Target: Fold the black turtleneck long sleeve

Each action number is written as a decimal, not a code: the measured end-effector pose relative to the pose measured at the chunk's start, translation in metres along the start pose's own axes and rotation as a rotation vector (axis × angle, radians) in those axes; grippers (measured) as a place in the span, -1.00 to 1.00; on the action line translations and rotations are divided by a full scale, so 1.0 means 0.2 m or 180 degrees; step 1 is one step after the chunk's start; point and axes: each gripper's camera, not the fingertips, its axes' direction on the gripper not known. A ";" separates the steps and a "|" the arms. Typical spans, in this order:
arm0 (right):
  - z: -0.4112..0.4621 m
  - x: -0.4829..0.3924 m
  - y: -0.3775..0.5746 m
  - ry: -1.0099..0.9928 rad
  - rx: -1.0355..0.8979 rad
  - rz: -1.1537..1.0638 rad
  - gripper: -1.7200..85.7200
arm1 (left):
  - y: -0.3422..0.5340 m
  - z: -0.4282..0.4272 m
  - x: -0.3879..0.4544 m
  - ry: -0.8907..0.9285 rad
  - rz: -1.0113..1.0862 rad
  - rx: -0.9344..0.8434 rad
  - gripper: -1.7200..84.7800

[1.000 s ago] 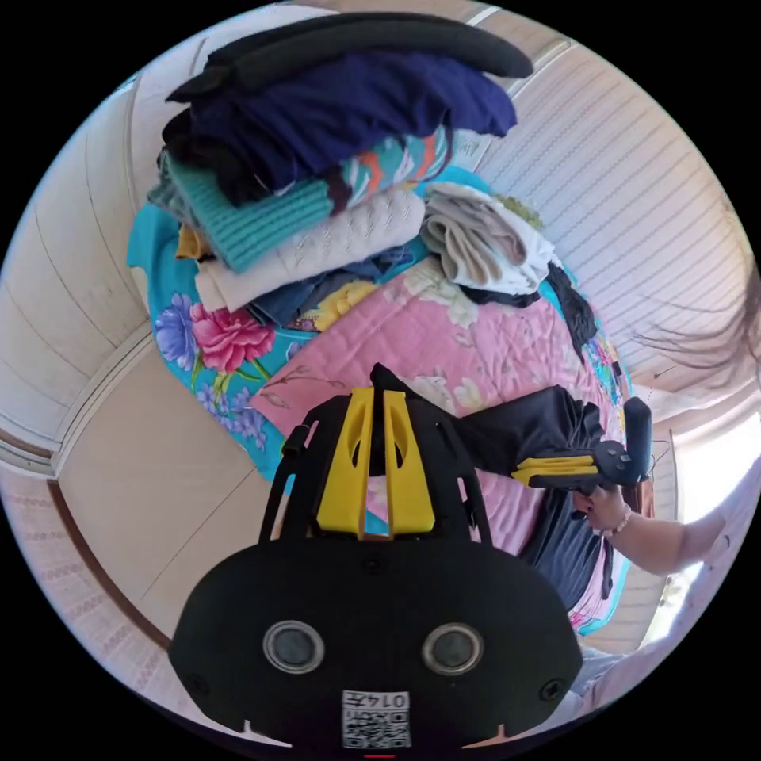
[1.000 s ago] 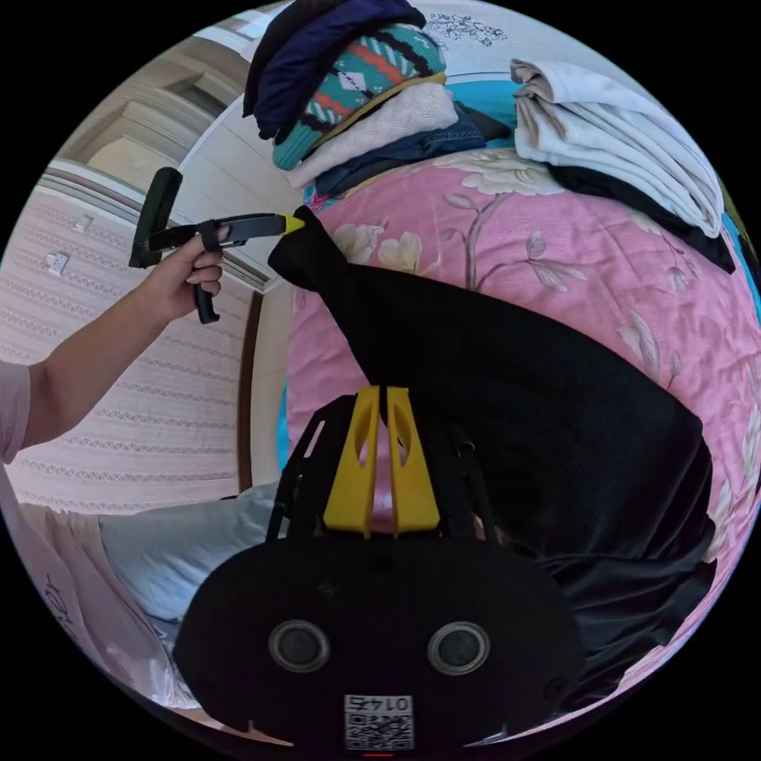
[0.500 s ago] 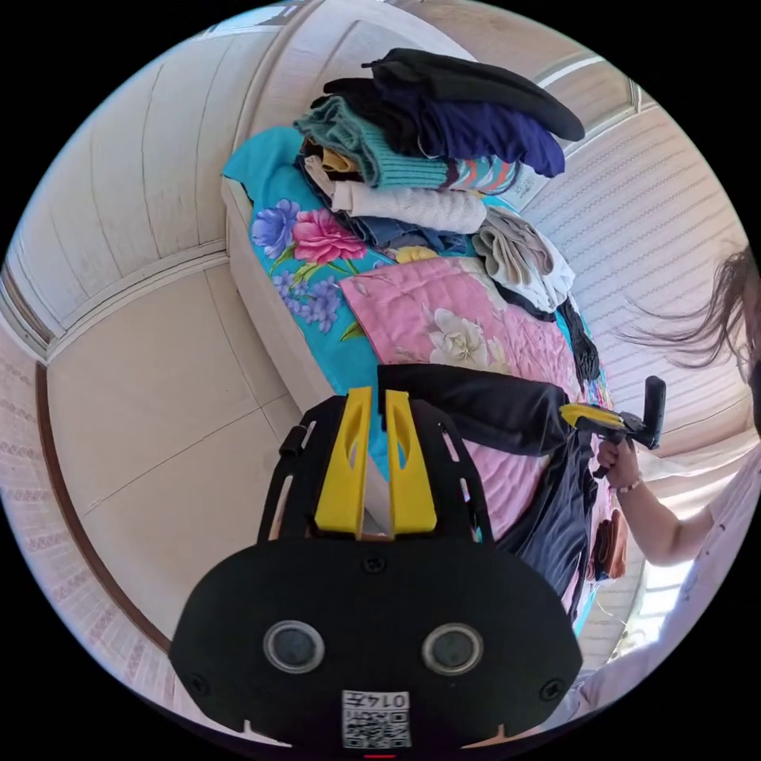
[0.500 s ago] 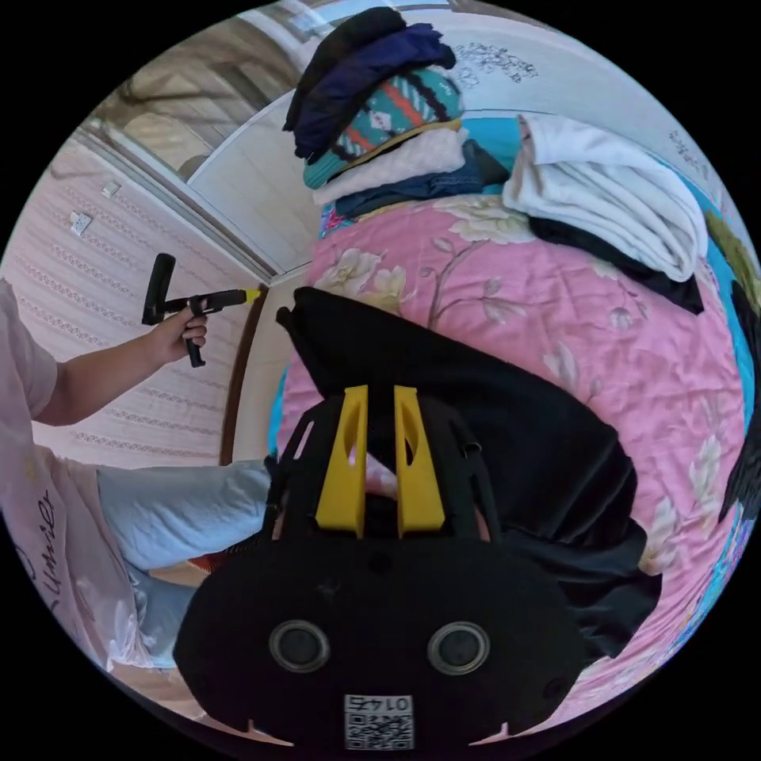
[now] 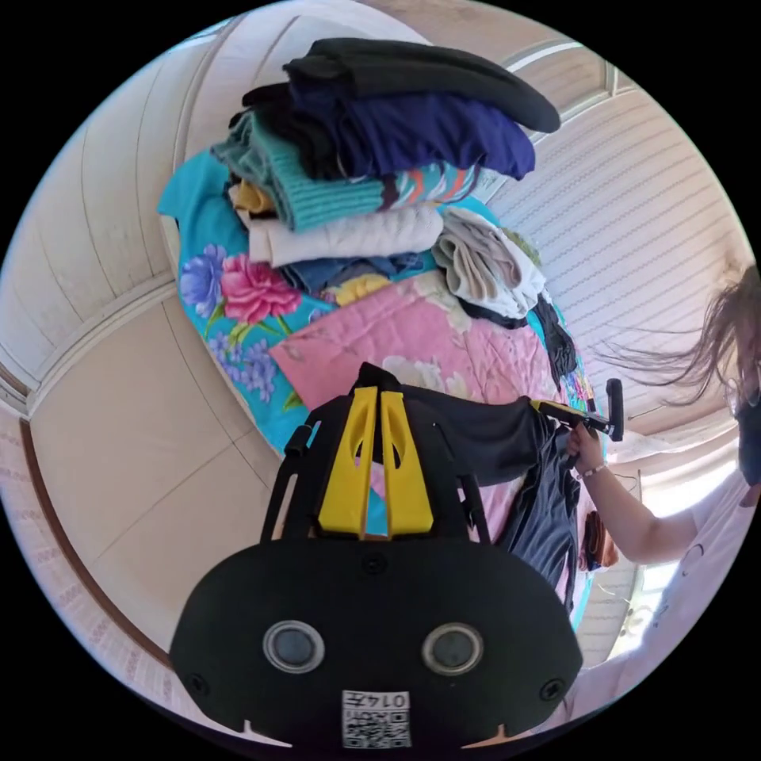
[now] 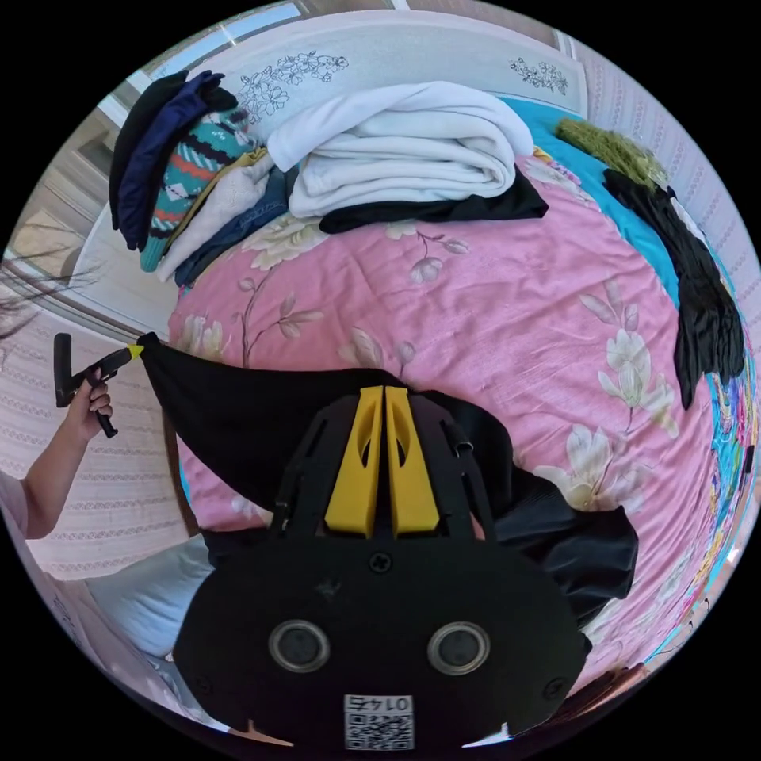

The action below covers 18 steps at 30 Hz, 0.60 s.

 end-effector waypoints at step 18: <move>-0.11 0.27 1.18 -0.0427 0.0773 0.0875 -0.86 | 0.21 0.49 0.61 -0.0896 0.0512 -0.0221 -0.94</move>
